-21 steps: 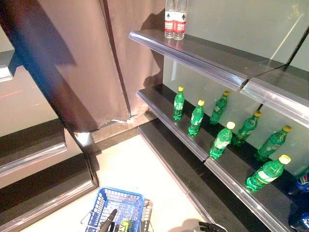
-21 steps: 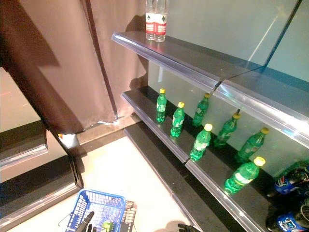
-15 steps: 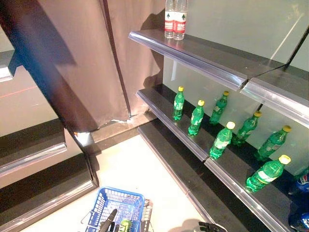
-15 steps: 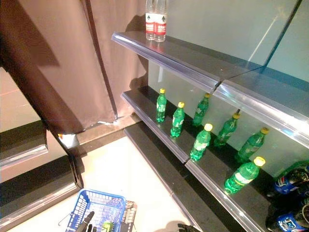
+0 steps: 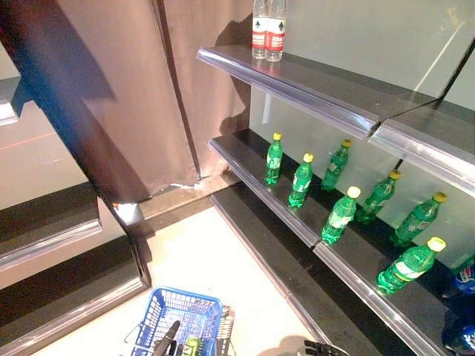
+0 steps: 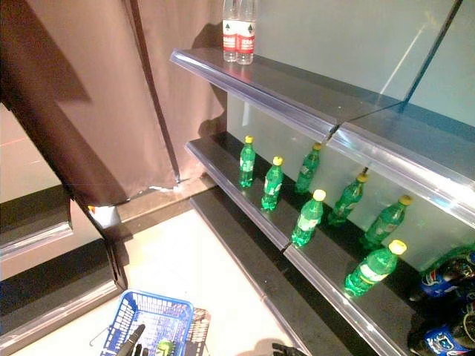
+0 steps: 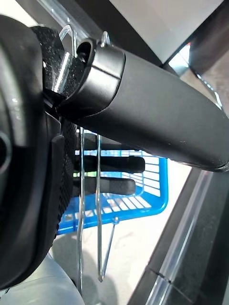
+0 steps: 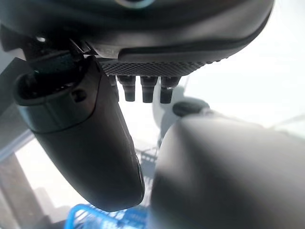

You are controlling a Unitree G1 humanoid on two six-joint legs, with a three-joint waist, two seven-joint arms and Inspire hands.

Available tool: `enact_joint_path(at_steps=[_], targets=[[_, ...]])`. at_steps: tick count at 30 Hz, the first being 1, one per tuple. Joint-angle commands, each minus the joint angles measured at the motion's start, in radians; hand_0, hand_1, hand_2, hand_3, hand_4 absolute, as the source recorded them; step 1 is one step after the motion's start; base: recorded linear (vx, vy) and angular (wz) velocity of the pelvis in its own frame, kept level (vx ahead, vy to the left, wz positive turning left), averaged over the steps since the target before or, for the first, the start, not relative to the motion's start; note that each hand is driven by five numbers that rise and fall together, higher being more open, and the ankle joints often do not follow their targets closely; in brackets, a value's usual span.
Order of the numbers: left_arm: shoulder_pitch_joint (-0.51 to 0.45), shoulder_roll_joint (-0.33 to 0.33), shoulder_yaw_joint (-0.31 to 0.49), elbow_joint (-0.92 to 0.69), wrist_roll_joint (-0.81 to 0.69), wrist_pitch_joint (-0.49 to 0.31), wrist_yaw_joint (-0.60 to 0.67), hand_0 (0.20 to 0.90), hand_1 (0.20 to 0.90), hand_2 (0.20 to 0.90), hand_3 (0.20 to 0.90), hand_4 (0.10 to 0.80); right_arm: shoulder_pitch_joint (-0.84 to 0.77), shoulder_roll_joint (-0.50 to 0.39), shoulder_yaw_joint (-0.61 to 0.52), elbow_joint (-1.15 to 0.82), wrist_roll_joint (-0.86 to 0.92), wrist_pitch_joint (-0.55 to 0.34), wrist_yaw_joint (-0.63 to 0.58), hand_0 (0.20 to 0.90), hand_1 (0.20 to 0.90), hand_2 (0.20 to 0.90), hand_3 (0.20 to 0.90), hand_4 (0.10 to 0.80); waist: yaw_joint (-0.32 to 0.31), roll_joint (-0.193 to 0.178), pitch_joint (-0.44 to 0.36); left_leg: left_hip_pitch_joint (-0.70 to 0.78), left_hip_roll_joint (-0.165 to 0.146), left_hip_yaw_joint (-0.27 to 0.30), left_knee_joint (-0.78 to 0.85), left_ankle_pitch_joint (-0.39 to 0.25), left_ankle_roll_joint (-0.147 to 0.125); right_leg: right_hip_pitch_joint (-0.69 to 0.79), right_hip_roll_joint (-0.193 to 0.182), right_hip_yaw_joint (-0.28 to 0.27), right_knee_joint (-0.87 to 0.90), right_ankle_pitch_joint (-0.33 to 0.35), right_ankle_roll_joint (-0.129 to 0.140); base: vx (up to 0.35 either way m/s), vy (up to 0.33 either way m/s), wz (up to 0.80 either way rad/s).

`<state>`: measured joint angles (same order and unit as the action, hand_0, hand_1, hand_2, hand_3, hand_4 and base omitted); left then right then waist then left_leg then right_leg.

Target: Pick up the drink and place into the basket.

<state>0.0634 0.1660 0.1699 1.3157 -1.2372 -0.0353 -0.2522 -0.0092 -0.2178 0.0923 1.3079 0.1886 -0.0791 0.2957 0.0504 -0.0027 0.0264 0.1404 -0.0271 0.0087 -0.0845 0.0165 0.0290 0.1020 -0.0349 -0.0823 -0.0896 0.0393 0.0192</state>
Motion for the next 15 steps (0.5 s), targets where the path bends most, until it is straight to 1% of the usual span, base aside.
enact_joint_path(at_steps=[1, 3, 4, 5, 7, 10, 11, 12, 14, 15], targets=[[-0.072, -0.003, 0.017, -0.015, 0.034, -0.022, -0.112, 0.3, 0.3, 0.3, 0.2, 0.1, -0.093, -0.022, -0.067, -0.004, 0.276, 0.032, 0.142, 0.9, 0.9, 0.9, 0.9, 0.8, 0.0, -0.001, -0.013, 0.004, -0.054, 0.003, 0.021, -0.048, -0.002, 0.034, 0.02, -0.055, 0.038, -0.026, -0.001, 0.0, 0.0, 0.0], [-0.064, -0.005, 0.025, -0.019, 0.037, -0.023, -0.118, 0.3, 0.3, 0.3, 0.2, 0.1, -0.093, -0.01, -0.115, -0.043, 0.438, 0.077, 0.208, 0.9, 0.9, 0.9, 0.9, 0.8, -0.005, 0.001, -0.016, 0.006, -0.053, 0.006, 0.018, -0.049, -0.001, 0.033, 0.023, -0.048, 0.039, -0.025, -0.001, 0.0, 0.0, 0.0], [-0.063, -0.006, 0.027, -0.021, 0.038, -0.023, -0.118, 0.3, 0.3, 0.3, 0.2, 0.1, -0.092, -0.008, -0.124, -0.051, 0.467, 0.073, 0.227, 0.9, 0.9, 0.9, 0.9, 0.8, -0.006, 0.001, -0.017, 0.007, -0.053, 0.007, 0.017, -0.049, 0.0, 0.032, 0.023, -0.046, 0.039, -0.025, -0.001, 0.0, 0.0, 0.0], [-0.052, -0.011, 0.028, -0.038, 0.038, -0.021, -0.114, 0.3, 0.3, 0.3, 0.2, 0.1, -0.084, 0.006, -0.134, -0.111, 0.512, 0.023, 0.295, 0.9, 0.9, 0.9, 0.9, 0.8, -0.011, 0.003, -0.016, 0.006, -0.052, 0.01, 0.016, -0.05, 0.001, 0.03, 0.024, -0.04, 0.038, -0.024, 0.0, 0.0, 0.0, 0.0], [-0.047, -0.013, 0.028, -0.045, 0.038, -0.021, -0.112, 0.3, 0.3, 0.3, 0.2, 0.1, -0.077, 0.013, -0.13, -0.143, 0.522, 0.02, 0.325, 0.9, 0.9, 0.9, 0.9, 0.8, -0.014, 0.004, -0.016, 0.004, -0.053, 0.01, 0.017, -0.05, 0.002, 0.028, 0.024, -0.037, 0.037, -0.022, 0.0, 0.0, 0.0, 0.0], [-0.03, -0.015, 0.024, -0.071, 0.038, -0.021, -0.102, 0.3, 0.3, 0.3, 0.2, 0.1, -0.055, 0.029, -0.096, -0.27, 0.53, -0.003, 0.368, 0.9, 0.9, 0.9, 0.9, 0.8, -0.022, 0.003, -0.014, 0.002, -0.054, 0.011, 0.015, -0.049, 0.005, 0.023, 0.024, -0.029, 0.034, -0.018, 0.001, 0.0, 0.0, 0.0], [-0.025, -0.016, 0.019, -0.081, 0.035, -0.022, -0.098, 0.3, 0.3, 0.3, 0.2, 0.1, -0.049, 0.03, -0.08, -0.33, 0.525, -0.023, 0.359, 0.9, 0.9, 0.9, 0.9, 0.8, -0.025, 0.001, -0.013, 0.002, -0.055, 0.011, 0.015, -0.049, 0.006, 0.022, 0.025, -0.025, 0.033, -0.016, 0.002, 0.0, 0.0, 0.0], [-0.014, -0.016, 0.015, -0.111, 0.032, -0.02, -0.084, 0.3, 0.3, 0.3, 0.2, 0.1, -0.043, 0.027, -0.053, -0.435, 0.539, -0.044, 0.32, 0.9, 0.9, 0.9, 0.9, 0.8, -0.027, -0.003, -0.01, -0.001, -0.055, 0.01, 0.016, -0.047, 0.006, 0.019, 0.025, -0.02, 0.033, -0.014, 0.002, 0.0, 0.0, 0.0], [-0.006, -0.016, 0.012, -0.129, 0.031, -0.019, -0.076, 0.3, 0.3, 0.3, 0.2, 0.1, -0.038, 0.025, -0.039, -0.497, 0.541, -0.064, 0.288, 0.9, 0.9, 0.9, 0.9, 0.8, -0.03, -0.006, -0.009, -0.002, -0.055, 0.009, 0.016, -0.047, 0.006, 0.017, 0.026, -0.017, 0.033, -0.013, 0.003, 0.0, 0.0, 0.0], [0.005, -0.016, 0.011, -0.151, 0.029, -0.02, -0.07, 0.3, 0.3, 0.3, 0.2, 0.1, -0.031, 0.018, -0.017, -0.616, 0.527, -0.075, 0.219, 0.9, 0.9, 0.9, 0.9, 0.8, -0.036, -0.009, -0.008, -0.002, -0.055, 0.008, 0.013, -0.045, 0.007, 0.015, 0.027, -0.01, 0.032, -0.011, 0.004, -0.025, -0.023, -0.03]])
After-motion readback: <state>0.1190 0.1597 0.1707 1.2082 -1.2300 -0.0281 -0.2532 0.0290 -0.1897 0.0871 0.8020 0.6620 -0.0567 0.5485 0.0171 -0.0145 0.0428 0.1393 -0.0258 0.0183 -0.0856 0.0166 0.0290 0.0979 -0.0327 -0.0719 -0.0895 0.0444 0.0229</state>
